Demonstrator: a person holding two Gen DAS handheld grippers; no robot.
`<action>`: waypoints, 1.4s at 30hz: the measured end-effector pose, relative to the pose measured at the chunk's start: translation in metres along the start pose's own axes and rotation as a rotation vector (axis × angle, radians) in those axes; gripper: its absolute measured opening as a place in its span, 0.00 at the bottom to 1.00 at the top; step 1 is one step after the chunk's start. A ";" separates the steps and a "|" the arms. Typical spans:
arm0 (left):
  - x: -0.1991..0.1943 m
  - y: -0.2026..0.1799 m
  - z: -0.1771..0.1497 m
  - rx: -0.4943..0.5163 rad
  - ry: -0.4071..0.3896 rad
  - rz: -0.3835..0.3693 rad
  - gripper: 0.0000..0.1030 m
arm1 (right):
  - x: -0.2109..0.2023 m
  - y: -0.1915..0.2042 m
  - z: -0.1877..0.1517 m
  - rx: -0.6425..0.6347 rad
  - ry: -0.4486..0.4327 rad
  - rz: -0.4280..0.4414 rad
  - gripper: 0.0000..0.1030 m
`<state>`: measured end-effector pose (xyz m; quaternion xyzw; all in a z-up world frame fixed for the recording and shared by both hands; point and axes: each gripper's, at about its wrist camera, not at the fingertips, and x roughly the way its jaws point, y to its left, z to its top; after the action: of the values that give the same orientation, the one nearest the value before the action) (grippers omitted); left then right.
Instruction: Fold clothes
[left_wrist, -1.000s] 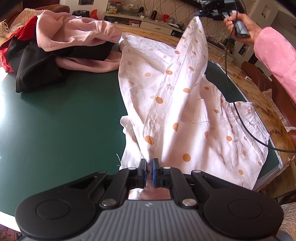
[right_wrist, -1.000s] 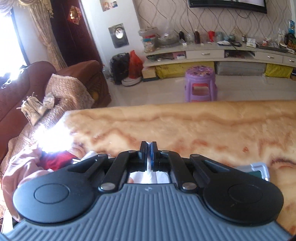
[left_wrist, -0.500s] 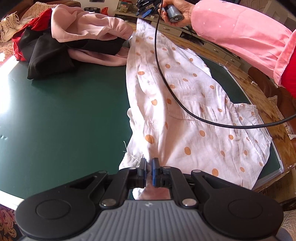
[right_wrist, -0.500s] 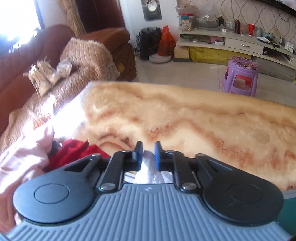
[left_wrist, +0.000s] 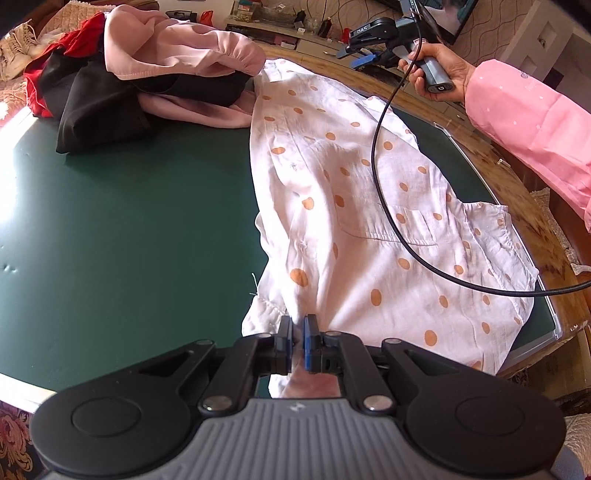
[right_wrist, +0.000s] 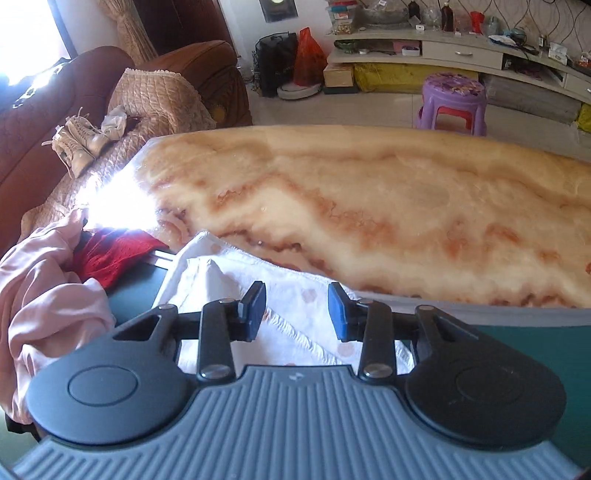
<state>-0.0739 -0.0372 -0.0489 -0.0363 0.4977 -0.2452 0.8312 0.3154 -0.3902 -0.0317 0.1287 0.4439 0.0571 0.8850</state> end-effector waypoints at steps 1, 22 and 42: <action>-0.001 -0.001 0.000 -0.002 0.000 0.004 0.05 | 0.005 0.006 -0.003 0.000 0.009 0.027 0.42; -0.026 0.007 0.034 0.039 -0.065 0.060 0.07 | -0.028 0.023 -0.028 -0.066 -0.042 0.010 0.42; 0.046 -0.057 0.039 0.177 0.054 -0.104 0.08 | -0.019 -0.107 -0.068 0.201 0.065 -0.041 0.03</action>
<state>-0.0440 -0.1145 -0.0489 0.0182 0.4936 -0.3318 0.8037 0.2481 -0.4844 -0.0861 0.2060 0.4783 -0.0017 0.8537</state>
